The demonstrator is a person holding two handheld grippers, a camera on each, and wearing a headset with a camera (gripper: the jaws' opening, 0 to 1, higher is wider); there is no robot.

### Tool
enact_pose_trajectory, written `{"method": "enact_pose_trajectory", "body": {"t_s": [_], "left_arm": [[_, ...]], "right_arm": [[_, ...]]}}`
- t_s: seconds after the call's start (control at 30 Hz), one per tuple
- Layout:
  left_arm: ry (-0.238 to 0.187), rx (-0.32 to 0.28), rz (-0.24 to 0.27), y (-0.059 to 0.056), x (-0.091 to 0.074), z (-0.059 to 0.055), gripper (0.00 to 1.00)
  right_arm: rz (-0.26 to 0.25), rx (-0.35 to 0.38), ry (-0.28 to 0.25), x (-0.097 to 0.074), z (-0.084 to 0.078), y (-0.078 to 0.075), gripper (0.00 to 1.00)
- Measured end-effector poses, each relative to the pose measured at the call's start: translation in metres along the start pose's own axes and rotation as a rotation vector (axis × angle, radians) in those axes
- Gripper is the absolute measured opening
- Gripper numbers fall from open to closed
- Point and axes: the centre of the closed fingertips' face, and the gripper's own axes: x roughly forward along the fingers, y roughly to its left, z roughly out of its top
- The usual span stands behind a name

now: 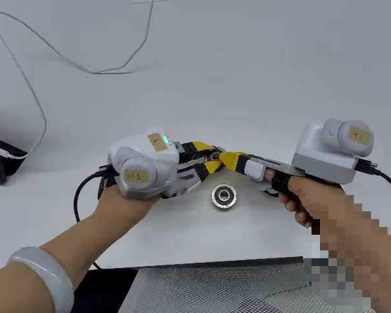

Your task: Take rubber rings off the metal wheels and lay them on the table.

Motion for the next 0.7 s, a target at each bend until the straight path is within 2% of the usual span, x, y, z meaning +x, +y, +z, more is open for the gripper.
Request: {"method": "enact_pose_trajectory", "body": {"t_s": [0.23,0.27,0.37,0.7], "left_arm": [[-0.035,-0.003,0.004,0.002,-0.008,0.004,0.22],[-0.035,-0.002,0.006,0.002,-0.009,0.004,0.26],[-0.032,0.009,0.000,-0.002,-0.012,0.002,0.27],[-0.029,-0.010,0.024,0.000,-0.020,-0.007,0.34]], "right_arm": [[-0.015,0.008,-0.007,0.002,0.000,-0.004,0.01],[-0.016,0.008,-0.007,0.002,0.000,-0.004,0.01],[-0.011,0.010,-0.008,0.003,0.001,-0.003,0.01],[0.005,0.016,-0.015,0.002,0.002,0.003,0.01]]}}
